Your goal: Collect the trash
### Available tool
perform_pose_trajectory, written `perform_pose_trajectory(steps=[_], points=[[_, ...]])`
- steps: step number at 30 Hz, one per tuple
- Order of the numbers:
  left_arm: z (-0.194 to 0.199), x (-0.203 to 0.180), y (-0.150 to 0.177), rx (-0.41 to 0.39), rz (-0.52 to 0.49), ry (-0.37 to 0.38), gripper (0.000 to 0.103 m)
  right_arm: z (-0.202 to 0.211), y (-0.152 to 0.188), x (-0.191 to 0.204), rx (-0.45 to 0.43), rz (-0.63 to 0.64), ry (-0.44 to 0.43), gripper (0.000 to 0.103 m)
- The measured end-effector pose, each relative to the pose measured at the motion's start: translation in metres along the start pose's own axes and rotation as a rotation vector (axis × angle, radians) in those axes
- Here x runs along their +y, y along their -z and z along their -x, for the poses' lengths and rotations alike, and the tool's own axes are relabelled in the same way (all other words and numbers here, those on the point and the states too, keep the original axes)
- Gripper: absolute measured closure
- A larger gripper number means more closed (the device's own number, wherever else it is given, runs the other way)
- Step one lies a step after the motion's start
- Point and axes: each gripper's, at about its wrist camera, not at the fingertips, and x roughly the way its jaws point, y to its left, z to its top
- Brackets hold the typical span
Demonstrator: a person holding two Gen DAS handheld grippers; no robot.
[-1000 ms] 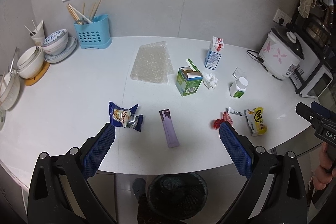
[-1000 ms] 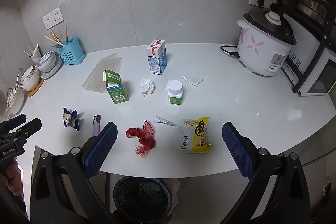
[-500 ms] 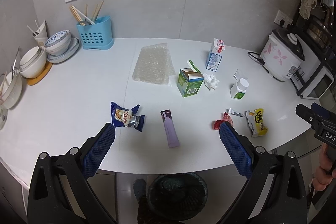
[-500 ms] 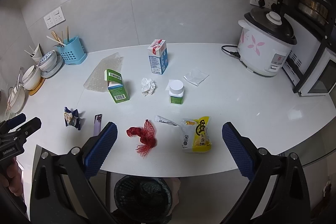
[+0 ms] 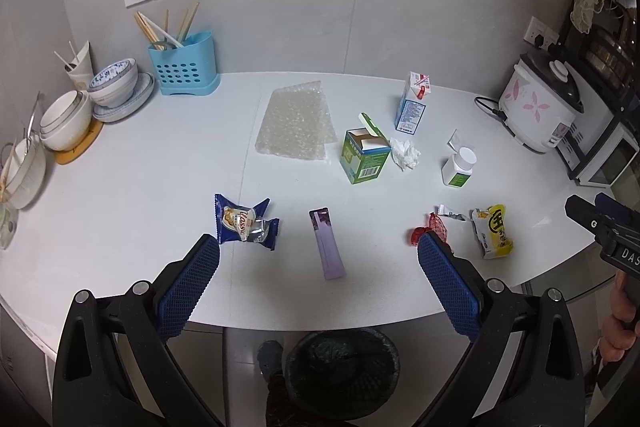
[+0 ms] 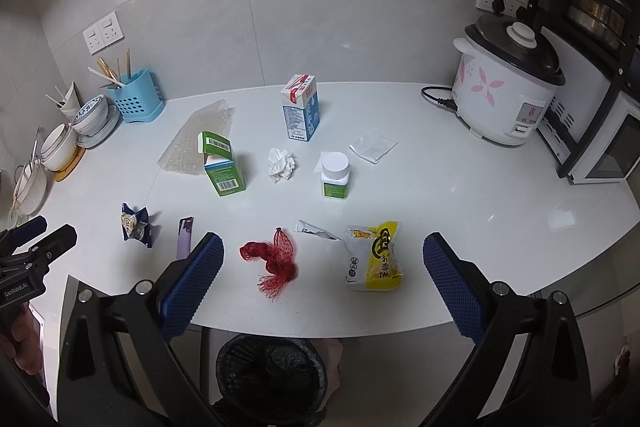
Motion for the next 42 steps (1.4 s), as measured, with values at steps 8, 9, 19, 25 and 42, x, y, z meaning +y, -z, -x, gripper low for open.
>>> perform_pose_trajectory(steps=[8,9,19,25,42], points=[[-0.001,0.003,0.001,0.010,0.016,-0.002,0.006,-0.002,0.000,-0.001,0.001,0.002,0.000,0.007],[-0.001,0.004,0.001,0.007,0.016,-0.006,0.006,-0.002,0.000,-0.001,0.002,0.000,0.000,0.007],[0.001,0.009,-0.001,0.008,0.033,-0.014,0.006,-0.003,0.000,0.002,0.006,-0.008,0.005,0.007],[-0.001,0.011,-0.002,0.015,0.033,-0.012,0.006,-0.004,-0.001,0.001,0.008,-0.017,0.008,0.007],[-0.081,0.084,0.014,0.133,0.103,-0.032,0.006,-0.073,0.022,0.038,0.143,0.003,-0.028,0.009]])
